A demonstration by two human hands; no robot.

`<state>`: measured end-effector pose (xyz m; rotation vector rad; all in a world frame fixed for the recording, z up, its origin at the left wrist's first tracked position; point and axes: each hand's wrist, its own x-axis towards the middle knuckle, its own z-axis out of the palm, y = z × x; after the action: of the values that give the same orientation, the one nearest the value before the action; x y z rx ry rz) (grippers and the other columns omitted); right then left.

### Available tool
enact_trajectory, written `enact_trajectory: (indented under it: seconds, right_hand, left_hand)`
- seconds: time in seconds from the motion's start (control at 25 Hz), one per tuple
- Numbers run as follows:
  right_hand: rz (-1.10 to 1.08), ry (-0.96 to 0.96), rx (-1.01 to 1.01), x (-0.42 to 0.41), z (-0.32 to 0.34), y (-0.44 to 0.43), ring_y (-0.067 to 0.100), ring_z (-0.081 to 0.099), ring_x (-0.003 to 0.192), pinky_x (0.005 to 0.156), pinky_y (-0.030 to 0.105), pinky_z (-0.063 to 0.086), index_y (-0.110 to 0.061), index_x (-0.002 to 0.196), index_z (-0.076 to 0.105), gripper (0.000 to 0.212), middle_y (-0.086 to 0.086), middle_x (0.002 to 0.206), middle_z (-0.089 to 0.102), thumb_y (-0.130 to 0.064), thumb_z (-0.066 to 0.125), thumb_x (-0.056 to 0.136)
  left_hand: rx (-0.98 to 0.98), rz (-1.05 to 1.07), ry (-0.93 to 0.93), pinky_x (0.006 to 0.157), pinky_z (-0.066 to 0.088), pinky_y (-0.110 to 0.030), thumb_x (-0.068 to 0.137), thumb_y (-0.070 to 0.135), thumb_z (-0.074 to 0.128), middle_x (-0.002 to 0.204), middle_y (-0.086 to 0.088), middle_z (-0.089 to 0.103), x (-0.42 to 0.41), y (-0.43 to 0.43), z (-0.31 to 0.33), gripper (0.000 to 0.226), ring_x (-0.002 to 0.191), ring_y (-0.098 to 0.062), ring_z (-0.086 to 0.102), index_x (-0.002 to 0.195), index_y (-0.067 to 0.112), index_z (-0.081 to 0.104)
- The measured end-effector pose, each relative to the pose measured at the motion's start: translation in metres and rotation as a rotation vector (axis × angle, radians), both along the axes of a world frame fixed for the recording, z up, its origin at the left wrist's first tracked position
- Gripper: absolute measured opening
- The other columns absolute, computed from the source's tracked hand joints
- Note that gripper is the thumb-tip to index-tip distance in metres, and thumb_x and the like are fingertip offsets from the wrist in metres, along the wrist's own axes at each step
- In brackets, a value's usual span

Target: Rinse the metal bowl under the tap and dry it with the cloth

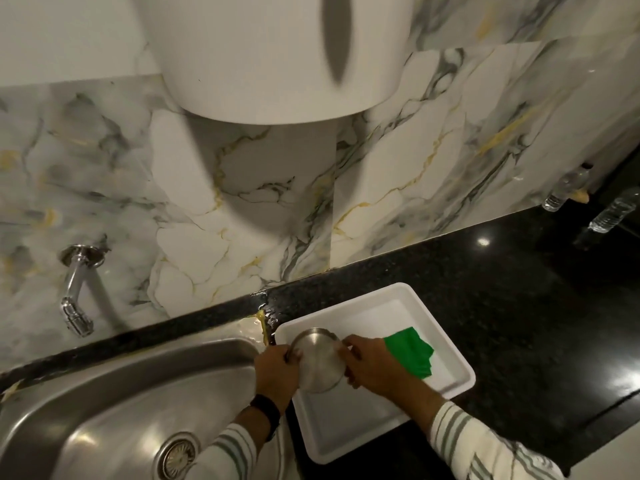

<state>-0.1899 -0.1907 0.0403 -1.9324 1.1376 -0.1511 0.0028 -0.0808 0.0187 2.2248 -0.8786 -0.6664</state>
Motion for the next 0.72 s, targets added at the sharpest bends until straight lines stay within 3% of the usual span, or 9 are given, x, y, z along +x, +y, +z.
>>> enact_trajectory:
  seconds: [0.08,0.16,0.32,0.48,0.6,0.64,0.72]
  right_hand:
    - [0.067,0.05,-0.23,0.008,-0.016,0.002,0.008,0.063,0.055,0.06,0.028,0.054,-0.016,0.096,0.073,0.035,-0.002,0.068,0.072,-0.047,0.058,0.102]
    - [0.064,0.102,-0.307,0.002,-0.038,-0.007,0.019,0.064,0.059,0.064,0.04,0.056,-0.009,0.087,0.071,0.028,0.003,0.069,0.071,-0.032,0.06,0.099]
    - [0.078,0.19,-0.276,-0.013,-0.072,-0.016,0.03,0.07,0.067,0.059,0.032,0.045,-0.006,0.082,0.074,0.022,0.014,0.074,0.076,-0.019,0.062,0.095]
    - [0.09,0.222,-0.245,-0.02,-0.087,-0.019,0.026,0.073,0.068,0.063,0.036,0.055,-0.011,0.094,0.078,0.029,0.01,0.078,0.079,-0.023,0.052,0.097]
    - [0.119,0.242,-0.262,-0.017,-0.088,-0.018,0.025,0.072,0.065,0.061,0.036,0.055,-0.011,0.088,0.076,0.03,0.006,0.072,0.076,-0.023,0.052,0.1]
    - [0.125,0.248,-0.26,-0.016,-0.088,-0.017,0.026,0.072,0.065,0.061,0.037,0.055,-0.011,0.083,0.074,0.03,0.005,0.069,0.074,-0.024,0.052,0.101]
    - [0.115,0.267,-0.254,-0.012,-0.082,-0.019,0.027,0.072,0.066,0.063,0.039,0.056,-0.014,0.078,0.07,0.034,0.004,0.067,0.071,-0.029,0.052,0.102]
  left_hand:
    - [0.054,-0.017,0.021,0.077,0.065,-0.047,0.1,0.023,0.068,0.084,-0.015,0.079,-0.004,-0.007,-0.01,0.029,0.082,-0.034,0.075,0.08,0.005,0.079]
    - [0.109,-0.101,0.006,0.081,0.062,-0.042,0.102,0.028,0.065,0.095,-0.017,0.08,-0.008,-0.011,-0.02,0.031,0.09,-0.034,0.075,0.088,0.004,0.077]
    - [0.261,-0.253,-0.114,0.09,0.055,-0.037,0.104,0.025,0.056,0.117,-0.016,0.074,-0.02,-0.011,-0.027,0.026,0.109,-0.032,0.069,0.107,0.005,0.072]
    - [0.272,-0.287,-0.123,0.092,0.055,-0.034,0.105,0.017,0.049,0.125,-0.017,0.07,-0.026,-0.011,-0.031,0.027,0.115,-0.031,0.068,0.115,0.003,0.069]
    - [0.254,-0.292,-0.078,0.083,0.053,-0.031,0.101,0.013,0.053,0.114,-0.016,0.07,-0.028,-0.007,-0.03,0.019,0.105,-0.029,0.069,0.105,0.006,0.07]
    - [0.24,-0.296,-0.058,0.081,0.055,-0.031,0.099,0.013,0.056,0.105,-0.014,0.068,-0.027,-0.003,-0.026,0.014,0.097,-0.026,0.068,0.093,0.011,0.068]
    - [0.175,-0.297,-0.024,0.082,0.061,-0.036,0.095,0.017,0.063,0.087,-0.004,0.063,-0.018,0.004,-0.023,0.027,0.083,-0.019,0.061,0.07,0.022,0.054]
